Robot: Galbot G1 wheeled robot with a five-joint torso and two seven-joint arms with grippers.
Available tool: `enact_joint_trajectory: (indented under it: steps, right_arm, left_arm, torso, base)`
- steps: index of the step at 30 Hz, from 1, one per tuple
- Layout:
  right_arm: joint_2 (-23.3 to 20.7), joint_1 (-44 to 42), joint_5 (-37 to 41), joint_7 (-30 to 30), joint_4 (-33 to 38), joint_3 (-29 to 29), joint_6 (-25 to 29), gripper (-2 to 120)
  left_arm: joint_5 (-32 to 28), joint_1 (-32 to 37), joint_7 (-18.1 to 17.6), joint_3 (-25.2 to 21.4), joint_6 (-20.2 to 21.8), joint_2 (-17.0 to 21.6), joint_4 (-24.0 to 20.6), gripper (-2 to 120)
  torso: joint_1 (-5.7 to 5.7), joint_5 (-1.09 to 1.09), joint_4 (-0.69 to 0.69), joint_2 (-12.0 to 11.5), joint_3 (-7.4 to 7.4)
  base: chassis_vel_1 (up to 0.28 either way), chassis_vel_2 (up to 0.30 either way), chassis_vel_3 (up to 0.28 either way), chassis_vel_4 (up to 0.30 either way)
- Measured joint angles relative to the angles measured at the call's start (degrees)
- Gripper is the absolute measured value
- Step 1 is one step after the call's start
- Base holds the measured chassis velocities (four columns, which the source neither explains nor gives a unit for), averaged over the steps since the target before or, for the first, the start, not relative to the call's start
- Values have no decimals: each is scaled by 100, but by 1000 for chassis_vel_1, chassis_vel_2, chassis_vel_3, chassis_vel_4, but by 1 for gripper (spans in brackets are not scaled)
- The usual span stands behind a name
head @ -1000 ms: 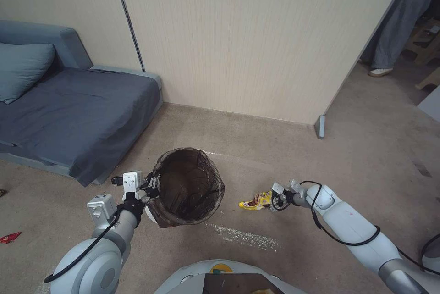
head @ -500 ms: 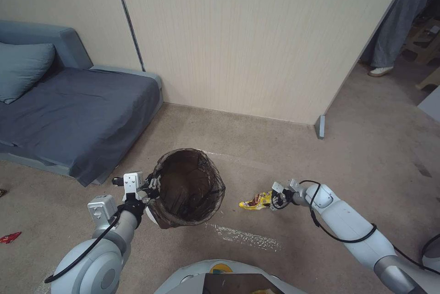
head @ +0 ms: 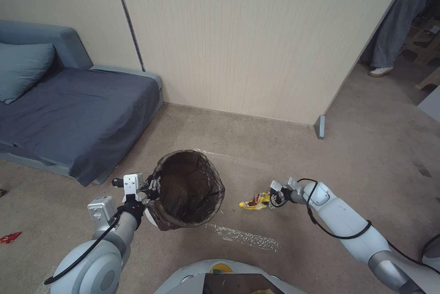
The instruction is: Pick up the trash bin, then pick up the garbage from the floor and place it into the trash bin.
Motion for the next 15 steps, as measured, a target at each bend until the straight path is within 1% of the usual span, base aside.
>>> enact_joint_trajectory:
  steps: [10, 15]
  right_arm:
    - [200, 141, -118, -2, -231, -35, 79, 100]
    - [240, 96, -148, -2, -187, -34, 77, 100]
  left_arm:
    - [0, 62, 0, -35, 1, 45, 0, 8]
    - [-4, 63, 0, -45, 5, 67, 0, 8]
  torso:
    - [0, 0, 1, 0, 0]
    - [0, 0, 0, 0, 0]
  base:
    - [0, 0, 0, 0]
    - [0, 0, 0, 0]
